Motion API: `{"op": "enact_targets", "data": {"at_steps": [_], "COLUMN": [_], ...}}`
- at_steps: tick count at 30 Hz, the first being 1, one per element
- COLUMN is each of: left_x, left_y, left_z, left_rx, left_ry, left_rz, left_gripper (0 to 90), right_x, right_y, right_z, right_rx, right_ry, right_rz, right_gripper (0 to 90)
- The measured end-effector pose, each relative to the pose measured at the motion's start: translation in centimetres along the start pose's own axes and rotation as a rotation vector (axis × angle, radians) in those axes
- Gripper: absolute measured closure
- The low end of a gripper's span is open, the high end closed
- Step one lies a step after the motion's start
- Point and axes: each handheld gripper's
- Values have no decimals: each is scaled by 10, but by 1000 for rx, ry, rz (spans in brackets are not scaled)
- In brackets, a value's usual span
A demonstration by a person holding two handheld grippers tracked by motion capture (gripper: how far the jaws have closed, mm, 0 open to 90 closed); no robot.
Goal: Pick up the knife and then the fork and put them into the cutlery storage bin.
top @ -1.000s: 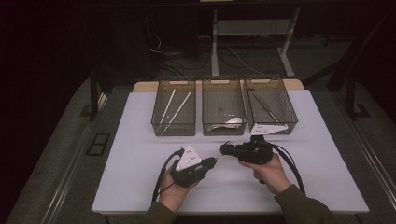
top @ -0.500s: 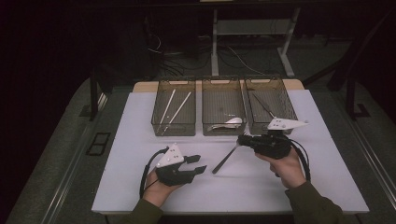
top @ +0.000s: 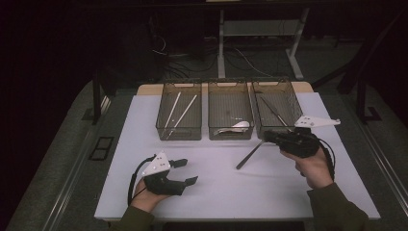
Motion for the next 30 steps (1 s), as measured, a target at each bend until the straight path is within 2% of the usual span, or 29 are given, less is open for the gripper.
{"op": "enact_targets", "data": {"at_steps": [4, 8, 11, 14, 23, 27, 30], "left_x": [-3, -8, -12, -13, -11, -10, -9], "left_y": [-3, -4, -4, -4, -5, -5, -5], "left_z": [2, 3, 3, 3, 2, 1, 1], "left_rx": [-4, -4, 2, -13, -23, -19, -21], "left_ry": [-2, -8, 2, 20, 32, 34, 31], "left_rz": [-26, -49, -66, -61, -56, -53, -50], "left_gripper": [179, 97, 47, 3, 0, 0, 0], "right_x": [10, 24, 33, 41, 59, 67, 75], "right_y": [11, 24, 33, 43, 75, 76, 73], "right_z": [-6, -13, -21, -33, -76, -90, -96], "right_rx": [-8, 12, 9, 13, 34, 13, -13], "right_ry": [22, 5, 11, 18, 60, 81, 80], "right_rz": [49, 89, 123, 158, 262, 321, 359], "right_gripper": [857, 857, 857, 858, 858, 858, 858]}}
Point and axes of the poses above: each handheld gripper's, and its own axes: y roughly backward along the jaws, z roughly out of its underside, x roughly to its right, and after that the axes turned 1 degree about y, right-handed
